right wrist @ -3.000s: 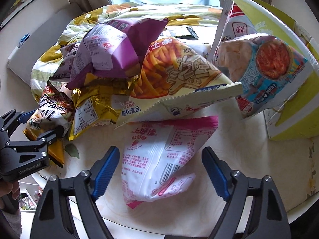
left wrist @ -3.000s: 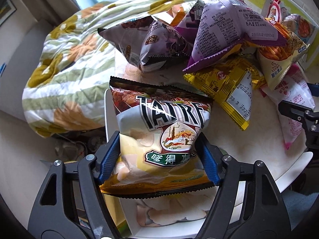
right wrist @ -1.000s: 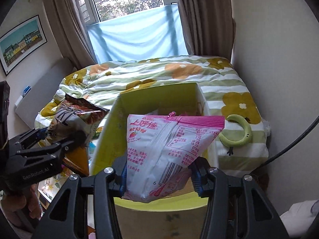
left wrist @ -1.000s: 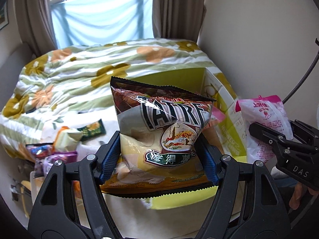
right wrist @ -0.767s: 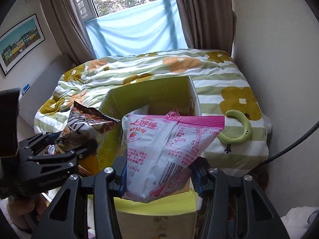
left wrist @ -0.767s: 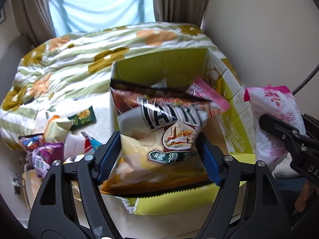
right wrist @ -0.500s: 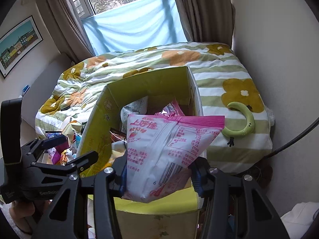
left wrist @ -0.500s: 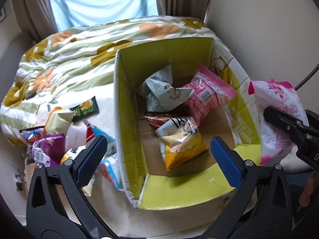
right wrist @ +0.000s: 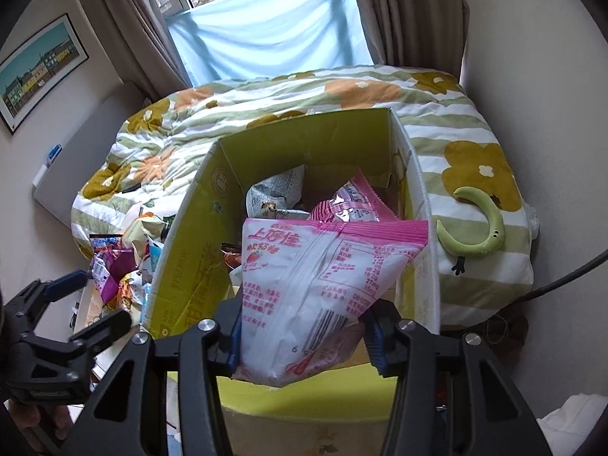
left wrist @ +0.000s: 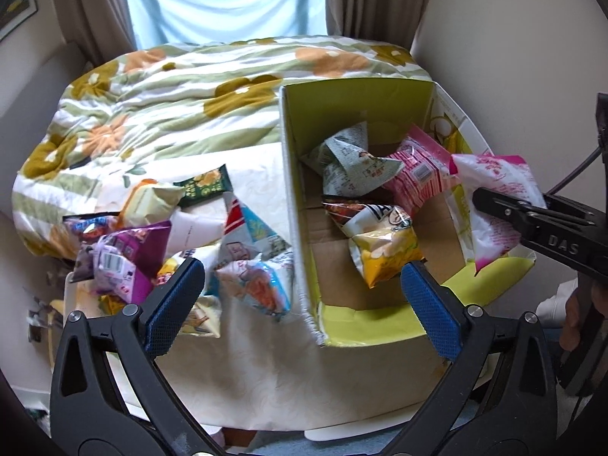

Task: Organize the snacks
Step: 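Lift both bags over the cardboard box and open both tools to drop them, then withdraw both tools from the box toward the remaining snacks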

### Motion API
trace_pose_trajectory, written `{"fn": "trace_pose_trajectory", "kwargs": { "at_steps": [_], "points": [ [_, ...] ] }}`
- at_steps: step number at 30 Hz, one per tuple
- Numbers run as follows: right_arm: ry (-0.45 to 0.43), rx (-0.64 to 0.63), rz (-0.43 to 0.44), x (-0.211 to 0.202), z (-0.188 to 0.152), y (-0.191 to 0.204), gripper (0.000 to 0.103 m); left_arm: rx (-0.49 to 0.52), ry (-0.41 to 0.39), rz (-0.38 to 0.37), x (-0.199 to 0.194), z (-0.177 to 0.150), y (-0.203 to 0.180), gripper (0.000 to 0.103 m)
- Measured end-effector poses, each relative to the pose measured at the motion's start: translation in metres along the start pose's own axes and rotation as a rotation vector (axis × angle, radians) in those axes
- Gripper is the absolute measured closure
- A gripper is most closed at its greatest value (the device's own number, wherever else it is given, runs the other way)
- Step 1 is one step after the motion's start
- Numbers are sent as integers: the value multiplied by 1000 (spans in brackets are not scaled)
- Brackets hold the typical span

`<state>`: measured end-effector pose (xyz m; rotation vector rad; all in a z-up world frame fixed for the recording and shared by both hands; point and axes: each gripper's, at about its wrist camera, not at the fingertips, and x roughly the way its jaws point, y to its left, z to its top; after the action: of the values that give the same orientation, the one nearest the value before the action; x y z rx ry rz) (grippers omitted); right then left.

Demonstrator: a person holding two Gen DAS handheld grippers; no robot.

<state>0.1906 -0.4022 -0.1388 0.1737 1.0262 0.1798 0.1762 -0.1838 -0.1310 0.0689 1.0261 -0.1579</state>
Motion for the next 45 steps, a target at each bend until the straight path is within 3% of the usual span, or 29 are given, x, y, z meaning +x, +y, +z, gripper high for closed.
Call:
{"fn": "trace_pose_trajectory", "kwargs": {
  "at_steps": [8, 12, 13, 24, 32, 36, 42, 45],
  "points": [
    [68, 7, -15, 30, -7, -4, 52, -27, 8, 20, 1, -2, 15, 1],
    [38, 8, 11, 24, -12, -5, 5, -29, 10, 16, 2, -3, 16, 1],
    [33, 9, 18, 22, -14, -4, 3, -28, 10, 16, 2, -3, 16, 1],
    [-19, 23, 43, -7, -25, -4, 3, -12, -20, 16, -9, -4, 6, 1],
    [-56, -23, 63, -39, -13, 6, 3, -17, -86, 82, -46, -14, 6, 1],
    [-71, -47, 75, -48, -9, 14, 3, -57, -89, 137, -66, -30, 23, 1],
    [-106, -9, 163, -55, -6, 29, 3, -156, -104, 176, -85, -50, 61, 1],
    [-124, -26, 148, -57, -5, 46, 3, -201, -107, 187, -88, -58, 82, 1]
  ]
}}
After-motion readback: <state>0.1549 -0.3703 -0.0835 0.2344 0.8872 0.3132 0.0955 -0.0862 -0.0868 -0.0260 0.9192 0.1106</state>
